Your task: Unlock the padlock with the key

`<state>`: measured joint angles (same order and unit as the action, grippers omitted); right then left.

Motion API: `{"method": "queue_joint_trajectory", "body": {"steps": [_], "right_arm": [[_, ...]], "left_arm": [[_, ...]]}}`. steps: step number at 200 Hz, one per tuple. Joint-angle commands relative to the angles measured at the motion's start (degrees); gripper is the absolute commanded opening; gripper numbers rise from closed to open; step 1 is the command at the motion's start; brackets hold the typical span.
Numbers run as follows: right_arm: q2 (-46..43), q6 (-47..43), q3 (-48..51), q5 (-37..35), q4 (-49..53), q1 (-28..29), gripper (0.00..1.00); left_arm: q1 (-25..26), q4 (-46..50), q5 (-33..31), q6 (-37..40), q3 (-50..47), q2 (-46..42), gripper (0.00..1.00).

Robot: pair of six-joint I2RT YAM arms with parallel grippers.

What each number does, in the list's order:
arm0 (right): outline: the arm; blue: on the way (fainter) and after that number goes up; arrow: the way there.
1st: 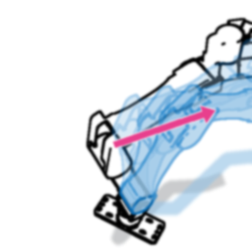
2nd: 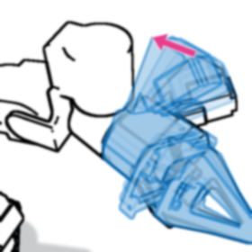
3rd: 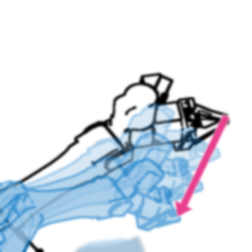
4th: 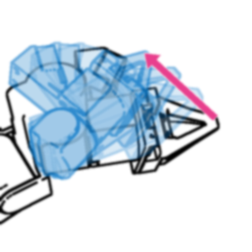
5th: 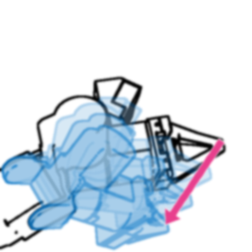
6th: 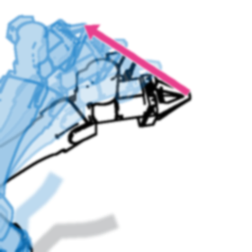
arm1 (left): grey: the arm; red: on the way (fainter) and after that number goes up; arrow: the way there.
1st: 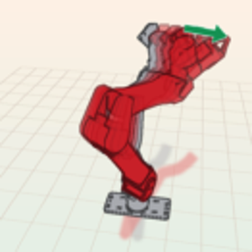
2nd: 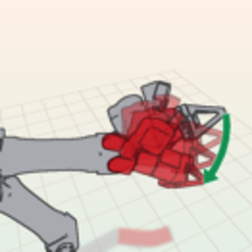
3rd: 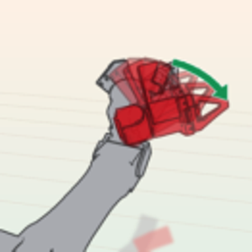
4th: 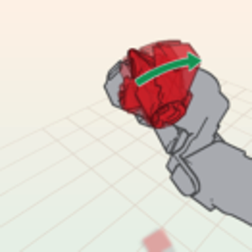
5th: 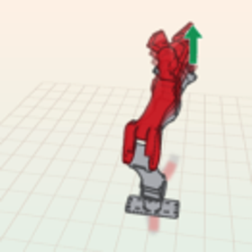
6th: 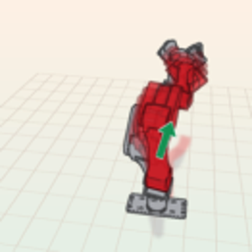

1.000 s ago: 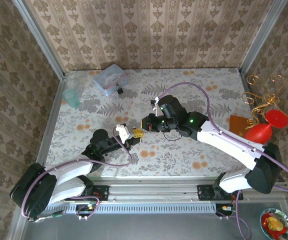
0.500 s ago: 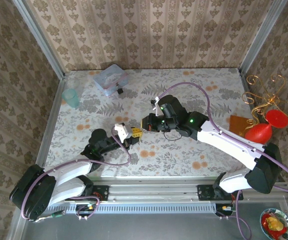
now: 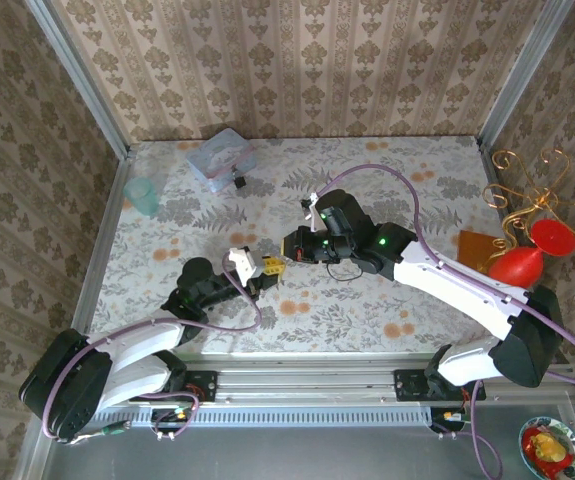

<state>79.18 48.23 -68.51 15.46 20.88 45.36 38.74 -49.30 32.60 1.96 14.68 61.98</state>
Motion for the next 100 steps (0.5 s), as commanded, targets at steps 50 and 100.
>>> {"method": "queue_joint_trajectory", "body": {"steps": [50, 100], "right_arm": [[1.97, 1.21, 0.68, -0.56, -0.63, -0.43, 0.00], [2.21, 1.48, 0.45, -0.01, -0.99, -0.44, 0.00]], "left_arm": [[-0.86, 0.20, 1.91, -0.74, 1.93, -0.72, 0.16], [-1.04, 0.68, 2.81, -0.55, 1.93, -0.70, 0.09]]}}
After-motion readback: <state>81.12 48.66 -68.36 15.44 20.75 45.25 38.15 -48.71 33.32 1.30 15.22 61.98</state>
